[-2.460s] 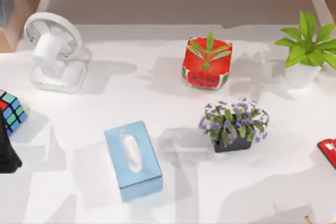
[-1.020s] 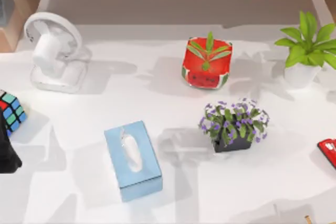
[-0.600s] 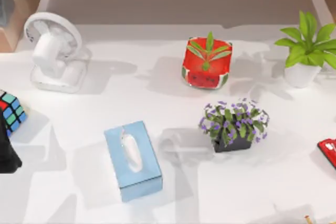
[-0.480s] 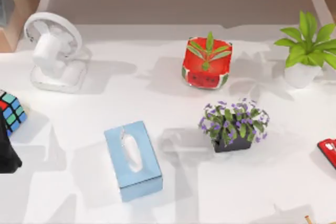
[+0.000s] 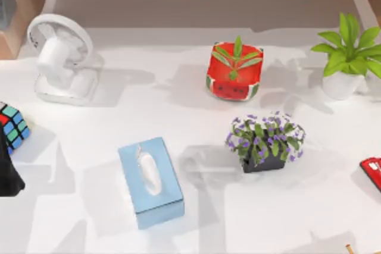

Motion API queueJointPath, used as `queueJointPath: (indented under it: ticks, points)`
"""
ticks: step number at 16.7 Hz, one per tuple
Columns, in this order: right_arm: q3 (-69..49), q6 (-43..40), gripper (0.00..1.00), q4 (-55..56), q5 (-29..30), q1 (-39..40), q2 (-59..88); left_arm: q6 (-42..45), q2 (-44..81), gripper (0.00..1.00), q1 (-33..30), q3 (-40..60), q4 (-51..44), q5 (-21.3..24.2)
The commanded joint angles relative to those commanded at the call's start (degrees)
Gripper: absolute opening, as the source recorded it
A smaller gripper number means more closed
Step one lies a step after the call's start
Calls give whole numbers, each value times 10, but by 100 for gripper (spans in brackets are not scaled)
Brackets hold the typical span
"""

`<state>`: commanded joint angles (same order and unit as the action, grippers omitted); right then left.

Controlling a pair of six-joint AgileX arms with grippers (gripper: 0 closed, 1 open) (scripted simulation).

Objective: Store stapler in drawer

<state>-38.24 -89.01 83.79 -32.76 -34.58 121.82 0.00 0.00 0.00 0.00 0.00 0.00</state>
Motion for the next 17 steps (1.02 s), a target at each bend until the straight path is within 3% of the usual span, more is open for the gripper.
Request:
queueJointPath:
  ticks: [14, 17]
  points:
    - [106, 1, 0, 68, -59, -58, -38, 0, 0, 100, 0, 0, 0, 0]
    - [106, 1, 23, 68, -59, -58, -38, 0, 0, 100, 0, 0, 0, 0]
